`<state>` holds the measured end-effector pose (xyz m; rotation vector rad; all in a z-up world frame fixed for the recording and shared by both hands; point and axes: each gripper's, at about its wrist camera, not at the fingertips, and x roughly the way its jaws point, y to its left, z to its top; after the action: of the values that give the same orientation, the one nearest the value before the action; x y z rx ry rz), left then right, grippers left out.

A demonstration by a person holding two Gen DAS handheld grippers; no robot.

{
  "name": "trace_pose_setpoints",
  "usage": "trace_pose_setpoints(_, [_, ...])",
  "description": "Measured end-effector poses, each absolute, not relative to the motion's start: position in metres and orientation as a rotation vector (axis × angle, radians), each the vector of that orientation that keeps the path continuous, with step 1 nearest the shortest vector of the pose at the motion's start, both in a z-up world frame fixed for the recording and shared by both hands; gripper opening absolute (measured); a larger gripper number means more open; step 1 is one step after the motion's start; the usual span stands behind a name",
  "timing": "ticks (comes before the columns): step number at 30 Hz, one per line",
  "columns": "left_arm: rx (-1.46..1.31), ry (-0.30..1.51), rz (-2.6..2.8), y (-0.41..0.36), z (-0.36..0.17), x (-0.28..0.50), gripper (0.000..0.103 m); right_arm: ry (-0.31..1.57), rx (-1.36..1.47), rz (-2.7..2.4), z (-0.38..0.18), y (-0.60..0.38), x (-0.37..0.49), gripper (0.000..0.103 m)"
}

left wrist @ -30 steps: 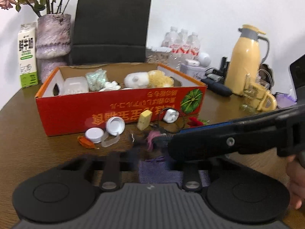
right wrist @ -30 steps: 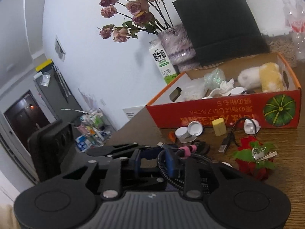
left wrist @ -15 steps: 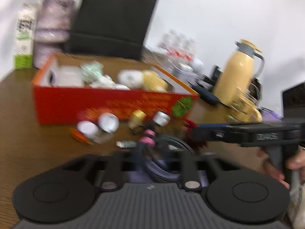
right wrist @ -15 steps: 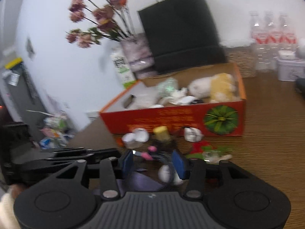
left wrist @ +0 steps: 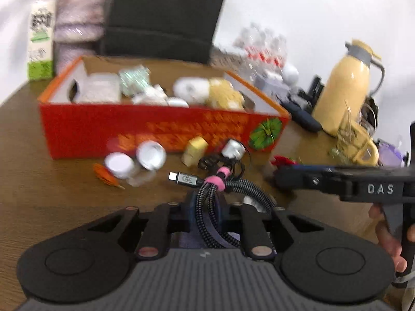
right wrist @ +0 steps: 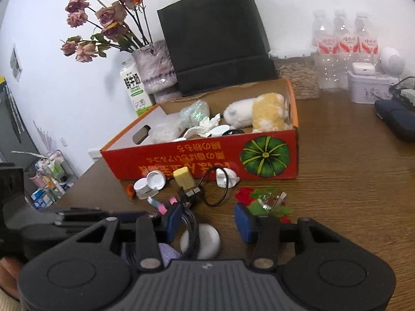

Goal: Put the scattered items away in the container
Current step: 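Grasp the white round puck with the right tool while left tool holds the cable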

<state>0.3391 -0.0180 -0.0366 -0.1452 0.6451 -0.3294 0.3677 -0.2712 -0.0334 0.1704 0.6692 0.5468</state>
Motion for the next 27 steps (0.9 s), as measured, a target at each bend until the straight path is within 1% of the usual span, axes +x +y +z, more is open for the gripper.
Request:
trace_pose_setpoints(4, [-0.242,0.618,-0.316,0.008,-0.026,0.337,0.015,0.645,0.167,0.568,-0.029,-0.275,0.365,0.046])
trace_pose_setpoints(8, [-0.365,0.654,-0.326,0.030,-0.027,0.343,0.014,0.660,0.074,0.603,-0.034,-0.264,0.362,0.046])
trace_pose_setpoints(11, [-0.390,0.672,-0.331,0.031,-0.028,0.346,0.014,0.683,-0.001,0.637,-0.043,-0.244,0.359,0.046])
trace_pose_setpoints(12, [-0.363,0.665,-0.317,0.029,-0.026,0.345,0.014,0.689,-0.020,0.636,-0.046,-0.237,0.358,0.043])
trace_pose_setpoints(15, [-0.270,0.656,-0.288,0.021,-0.025,0.342,0.016,0.673,-0.045,0.626,-0.049,-0.228,0.354,0.043])
trace_pose_setpoints(18, [-0.189,0.697,-0.237,0.011,-0.034,0.346,0.024,0.665,-0.088,0.634,-0.052,-0.221,0.350,0.043])
trace_pose_setpoints(19, [-0.167,0.714,-0.235,0.008,-0.038,0.347,0.029,0.674,-0.112,0.635,-0.054,-0.218,0.349,0.043])
trace_pose_setpoints(20, [-0.149,0.714,-0.229,0.005,-0.041,0.347,0.030,0.681,-0.123,0.636,-0.056,-0.216,0.349,0.043])
trace_pose_setpoints(22, [-0.073,0.694,-0.213,-0.003,-0.042,0.344,0.029,0.675,-0.130,0.634,-0.055,-0.214,0.348,0.044])
trace_pose_setpoints(23, [-0.024,0.685,-0.196,-0.007,-0.044,0.343,0.021,0.677,-0.124,0.634,-0.055,-0.214,0.348,0.043])
trace_pose_setpoints(24, [0.040,0.669,-0.177,-0.013,-0.045,0.340,0.021,0.680,-0.111,0.633,-0.055,-0.216,0.348,0.041])
trace_pose_setpoints(27, [0.145,0.636,-0.165,-0.026,-0.049,0.335,0.020,0.686,-0.040,0.602,-0.053,-0.224,0.354,0.041])
